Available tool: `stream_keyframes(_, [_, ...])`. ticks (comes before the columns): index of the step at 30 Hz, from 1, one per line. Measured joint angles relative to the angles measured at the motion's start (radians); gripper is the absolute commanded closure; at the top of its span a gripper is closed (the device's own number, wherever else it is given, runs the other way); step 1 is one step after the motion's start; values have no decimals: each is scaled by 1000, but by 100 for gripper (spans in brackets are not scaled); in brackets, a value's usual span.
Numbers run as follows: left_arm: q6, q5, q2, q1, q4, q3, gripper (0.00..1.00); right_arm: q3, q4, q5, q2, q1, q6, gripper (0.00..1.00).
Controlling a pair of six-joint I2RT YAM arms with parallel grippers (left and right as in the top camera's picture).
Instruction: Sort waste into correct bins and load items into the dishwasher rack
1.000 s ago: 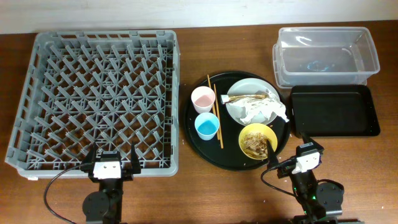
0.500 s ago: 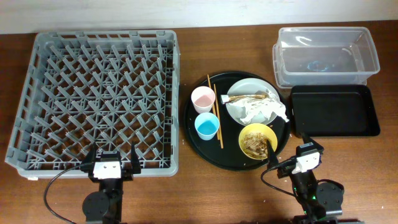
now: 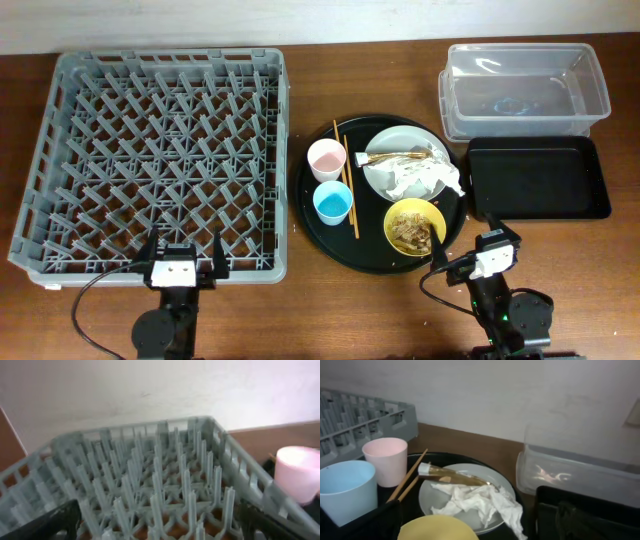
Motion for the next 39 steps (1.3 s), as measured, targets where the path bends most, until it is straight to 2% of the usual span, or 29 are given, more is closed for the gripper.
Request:
stream_keyframes(2, [0,31,5,0,146,0,0,-2,66,13,4,0,-16,2])
stream_keyframes(4, [0,61,5,0,222,1,0,0,124,24,4,1,-19,1])
stream_keyframes(11, [0,87,16,0,221,80,0,141,122,51,4,1,-30,1])
stream_keyframes(14, [0,87,132,0,221,153,0,237,114,62,70,1,-32,1])
stream_keyframes(17, [68,91,359,0,134,358,0,404,60,66,266,1,-32,2])
stream_keyframes(21, [111,101,694,0,-119,726,0,679,-186,66,556,2,-32,2])
stream_keyframes(24, [116,140,966,1,-301,1003,0,819,-297,48,707,2,-32,2])
stream_keyframes(27, [116,222,1166,3,-316,1088,0,1004,-467,-53,920,2,-31,2])
stream_keyframes(28, [116,266,1195,3,-326,1088,0,1047,-508,-111,969,2,-32,1])
stream_keyframes(30, [116,313,1216,3,-363,1088,0,1085,-484,-233,1062,3,-31,2])
stream_keyframes(34, [115,370,1216,3,-386,1088,0,1085,-470,-376,1138,3,-27,2])
stream_keyframes(37, [78,378,1216,3,-395,1092,0,1086,-458,-346,1144,3,48,2])
stream_keyframes(39, [39,327,1216,3,-452,1152,0,1134,-513,-274,1148,3,101,2])
